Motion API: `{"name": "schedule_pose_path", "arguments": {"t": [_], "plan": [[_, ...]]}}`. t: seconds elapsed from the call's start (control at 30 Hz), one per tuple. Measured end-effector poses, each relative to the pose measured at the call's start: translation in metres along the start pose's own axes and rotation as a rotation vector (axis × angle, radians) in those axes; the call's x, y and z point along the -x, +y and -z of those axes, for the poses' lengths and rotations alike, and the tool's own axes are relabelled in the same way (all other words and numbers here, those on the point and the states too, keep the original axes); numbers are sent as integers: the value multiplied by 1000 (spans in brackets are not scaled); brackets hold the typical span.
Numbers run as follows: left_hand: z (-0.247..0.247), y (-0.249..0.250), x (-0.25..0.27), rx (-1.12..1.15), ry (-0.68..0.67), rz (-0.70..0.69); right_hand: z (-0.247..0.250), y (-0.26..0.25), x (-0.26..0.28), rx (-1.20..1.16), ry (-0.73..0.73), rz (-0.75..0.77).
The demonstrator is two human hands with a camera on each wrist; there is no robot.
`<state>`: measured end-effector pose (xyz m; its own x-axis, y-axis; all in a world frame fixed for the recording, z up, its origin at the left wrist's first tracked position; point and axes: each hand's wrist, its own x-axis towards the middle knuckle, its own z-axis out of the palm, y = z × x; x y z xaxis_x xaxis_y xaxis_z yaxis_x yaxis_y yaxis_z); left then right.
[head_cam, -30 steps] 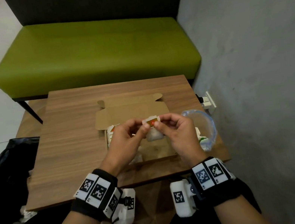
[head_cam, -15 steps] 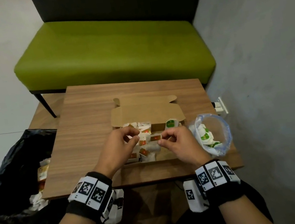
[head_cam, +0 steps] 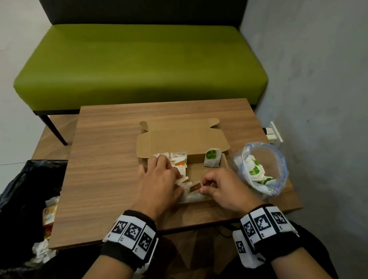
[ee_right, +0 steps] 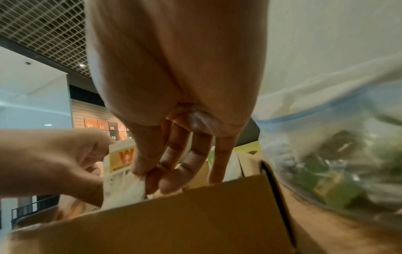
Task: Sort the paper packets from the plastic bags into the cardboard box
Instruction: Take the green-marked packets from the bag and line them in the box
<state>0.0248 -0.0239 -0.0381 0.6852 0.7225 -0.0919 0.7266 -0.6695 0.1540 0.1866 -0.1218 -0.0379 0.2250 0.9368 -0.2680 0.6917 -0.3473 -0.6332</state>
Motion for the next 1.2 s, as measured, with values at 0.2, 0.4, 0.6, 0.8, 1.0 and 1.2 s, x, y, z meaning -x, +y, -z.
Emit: {"name": "schedule_pose_path", "arguments": {"t": [0.2, 0.4, 0.6, 0.8, 1.0, 1.2], "plan": [[-4, -1, -3, -8, -8, 29, -12, -7, -7, 50, -16, -5], [-3, -5, -8, 75, 9, 69, -23, -7, -12, 27, 12, -54], [0, -8, -10, 167, 18, 145, -29, -12, -13, -18, 16, -69], [0, -8, -9, 283, 29, 222, -31, -17, -13, -23, 28, -28], [-3, -13, -7, 349, 10, 217, -40, -14, -16, 6, 43, -80], [3, -26, -7, 602, 46, 205, -36, -14, -14, -22, 150, -106]]}}
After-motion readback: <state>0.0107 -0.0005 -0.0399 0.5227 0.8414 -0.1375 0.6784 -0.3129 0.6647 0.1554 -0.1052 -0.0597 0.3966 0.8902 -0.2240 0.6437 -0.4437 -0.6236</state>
